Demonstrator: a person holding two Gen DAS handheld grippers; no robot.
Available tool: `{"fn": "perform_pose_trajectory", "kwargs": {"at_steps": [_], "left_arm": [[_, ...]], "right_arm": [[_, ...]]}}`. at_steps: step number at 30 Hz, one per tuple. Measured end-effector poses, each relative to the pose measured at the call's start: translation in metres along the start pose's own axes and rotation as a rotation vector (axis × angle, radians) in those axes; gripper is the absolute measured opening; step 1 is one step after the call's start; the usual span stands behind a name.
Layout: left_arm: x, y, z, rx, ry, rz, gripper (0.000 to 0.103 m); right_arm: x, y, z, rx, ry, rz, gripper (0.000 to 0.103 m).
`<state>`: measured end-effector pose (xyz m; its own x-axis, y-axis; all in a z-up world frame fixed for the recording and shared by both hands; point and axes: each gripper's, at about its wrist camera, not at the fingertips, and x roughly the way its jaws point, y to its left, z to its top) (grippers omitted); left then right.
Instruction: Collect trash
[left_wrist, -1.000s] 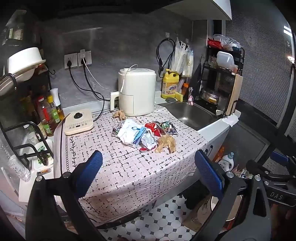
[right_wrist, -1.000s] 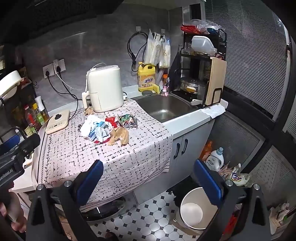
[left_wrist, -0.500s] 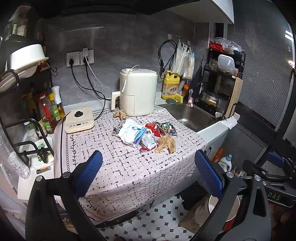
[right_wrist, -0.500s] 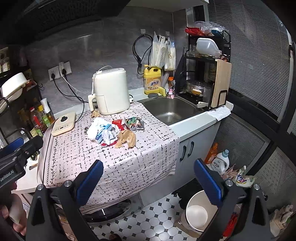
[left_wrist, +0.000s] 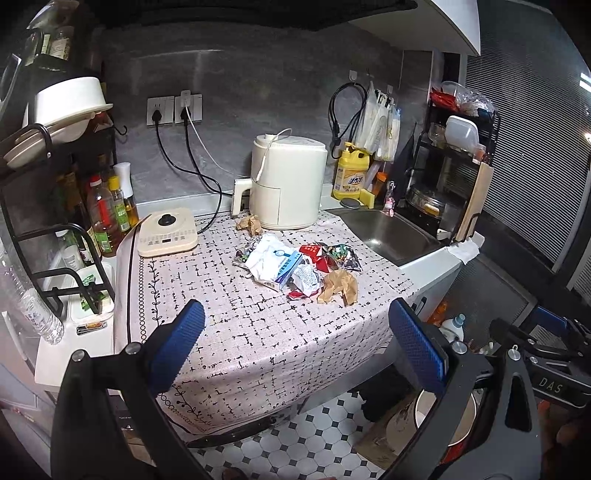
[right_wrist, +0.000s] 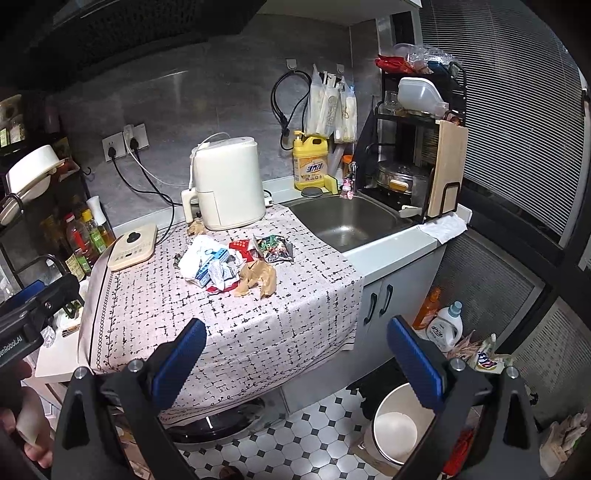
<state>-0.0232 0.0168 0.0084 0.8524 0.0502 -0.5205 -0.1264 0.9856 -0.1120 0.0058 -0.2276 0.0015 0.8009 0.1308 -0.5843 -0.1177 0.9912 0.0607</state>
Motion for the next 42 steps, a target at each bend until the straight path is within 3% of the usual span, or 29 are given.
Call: {"fn": "perform_pose_trajectory", "kwargs": {"at_steps": [42], "left_arm": [[0.004,0.002,0.000,-0.017,0.012,0.035,0.099]], "right_arm": [[0.013,0.001,-0.003,-0.004,0.005,0.050,0.096]]}}
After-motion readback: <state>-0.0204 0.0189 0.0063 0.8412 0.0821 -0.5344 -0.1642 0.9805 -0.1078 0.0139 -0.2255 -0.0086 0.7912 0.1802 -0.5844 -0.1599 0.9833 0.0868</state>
